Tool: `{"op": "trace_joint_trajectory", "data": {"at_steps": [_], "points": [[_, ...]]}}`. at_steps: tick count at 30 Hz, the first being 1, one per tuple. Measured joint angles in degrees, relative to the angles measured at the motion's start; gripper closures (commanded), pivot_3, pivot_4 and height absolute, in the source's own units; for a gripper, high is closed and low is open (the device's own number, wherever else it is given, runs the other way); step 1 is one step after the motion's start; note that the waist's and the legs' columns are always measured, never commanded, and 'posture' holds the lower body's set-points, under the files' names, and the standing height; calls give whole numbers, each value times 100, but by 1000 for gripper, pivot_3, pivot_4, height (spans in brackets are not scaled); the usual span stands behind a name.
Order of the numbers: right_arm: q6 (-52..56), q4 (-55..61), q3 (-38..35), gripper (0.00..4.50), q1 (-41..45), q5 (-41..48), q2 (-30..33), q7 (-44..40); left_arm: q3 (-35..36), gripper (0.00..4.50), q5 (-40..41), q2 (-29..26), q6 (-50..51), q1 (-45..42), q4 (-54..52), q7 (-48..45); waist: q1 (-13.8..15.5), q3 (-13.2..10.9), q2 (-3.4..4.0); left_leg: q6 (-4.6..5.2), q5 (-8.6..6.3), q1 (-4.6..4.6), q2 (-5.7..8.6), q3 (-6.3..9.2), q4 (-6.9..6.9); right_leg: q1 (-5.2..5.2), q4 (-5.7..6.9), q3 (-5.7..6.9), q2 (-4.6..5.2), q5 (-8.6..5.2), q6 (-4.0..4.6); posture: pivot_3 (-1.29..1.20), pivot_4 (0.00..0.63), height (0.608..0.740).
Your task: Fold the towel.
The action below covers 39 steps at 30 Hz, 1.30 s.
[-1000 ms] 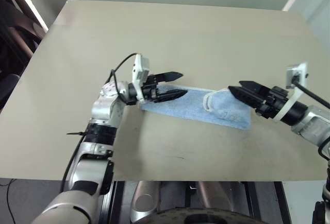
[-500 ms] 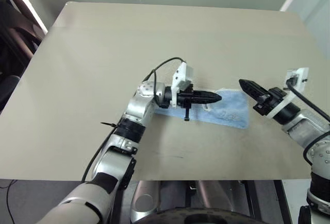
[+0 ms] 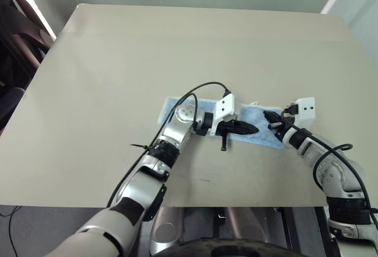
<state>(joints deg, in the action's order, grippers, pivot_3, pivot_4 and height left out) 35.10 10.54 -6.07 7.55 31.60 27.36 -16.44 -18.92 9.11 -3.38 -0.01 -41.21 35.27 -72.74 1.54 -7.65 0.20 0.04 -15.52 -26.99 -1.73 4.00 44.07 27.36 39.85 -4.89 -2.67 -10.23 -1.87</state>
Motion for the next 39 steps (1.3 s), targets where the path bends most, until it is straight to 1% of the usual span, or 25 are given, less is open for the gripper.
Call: {"op": "trace_joint_trajectory", "data": {"at_steps": [2,4,8,12,15,17,19,22,24,26,28,32,36,39], "points": [[-148,-75,37,4478,-2,-174,-72,-11,-79,4500,-30,-125,117,136,-186,-98,-3,1,0,0,0,5,0,0,0,-6,0,0,0,-1,3,0,150,697],[-259,-113,56,4478,-14,-312,-143,-14,-216,4500,-97,-291,162,235,-391,-200,-9,1,1,0,0,11,0,1,1,-14,-1,0,0,-24,40,0,150,697],[-360,-144,59,4478,-24,-498,-236,-37,-332,4500,-225,-498,260,364,-529,-205,-13,2,0,0,0,23,0,2,3,-28,-1,0,0,-28,45,0,150,697],[-462,-176,85,4478,-25,-652,-240,-157,-348,4500,-247,-527,309,376,-578,-191,-14,2,0,0,0,24,0,3,2,-29,-1,-1,0,-27,47,0,150,697],[-543,-183,118,4478,-31,-815,-224,-284,-261,4500,-84,-497,555,380,-713,-189,-17,2,0,0,-1,24,0,3,1,-28,-1,0,0,-27,48,0,150,697],[-569,-178,127,4478,-45,-846,-207,-344,-72,4500,197,-436,844,379,-906,-188,-18,2,0,-1,-1,22,0,3,1,-27,-1,0,0,-27,48,0,150,697],[-579,-160,125,4478,-56,-883,-197,-431,328,4500,758,-337,1396,320,-1244,-171,-20,2,0,-1,-1,21,0,2,0,-26,-2,0,0,-28,49,0,150,697],[-578,-148,124,4478,-55,-890,-201,-498,952,4500,1462,-172,2071,-35,-1468,82,-20,2,0,-1,-1,22,0,2,0,-27,-1,0,0,-28,49,0,150,697],[-577,-145,124,4478,-55,-903,-213,-508,1227,4500,1651,-108,2256,-272,-1479,304,-19,2,0,-1,-1,25,0,1,-1,-29,-2,-1,0,-29,50,0,150,697],[-563,-131,115,4478,-53,-896,-246,-528,1159,4500,1439,-100,2013,-354,-1357,449,-19,2,0,-2,-2,33,0,1,-3,-34,-2,-2,0,-32,51,0,150,697],[-522,-107,86,4478,-35,-854,-288,-545,874,4500,1047,-107,1647,-329,-1019,507,-18,1,1,-4,-2,35,0,1,-4,-34,-2,-2,0,-33,52,0,150,697],[-492,-101,61,4478,-11,-828,-301,-566,474,4500,678,-7,1476,-72,-639,556,-18,1,1,-5,-3,32,0,0,-5,-31,-2,-3,0,-33,51,0,150,697],[-465,-101,28,4478,-4,-825,-262,-604,-120,4500,44,-242,1377,127,-487,582,-19,0,2,-7,-4,32,0,0,-7,-30,-2,-3,0,-37,52,0,150,697],[-461,-100,4,4478,14,-827,-253,-605,-246,4500,-121,-300,1271,172,-477,582,-19,1,2,-8,-5,34,0,1,-7,-34,-2,-2,0,-39,51,0,150,697]]}}
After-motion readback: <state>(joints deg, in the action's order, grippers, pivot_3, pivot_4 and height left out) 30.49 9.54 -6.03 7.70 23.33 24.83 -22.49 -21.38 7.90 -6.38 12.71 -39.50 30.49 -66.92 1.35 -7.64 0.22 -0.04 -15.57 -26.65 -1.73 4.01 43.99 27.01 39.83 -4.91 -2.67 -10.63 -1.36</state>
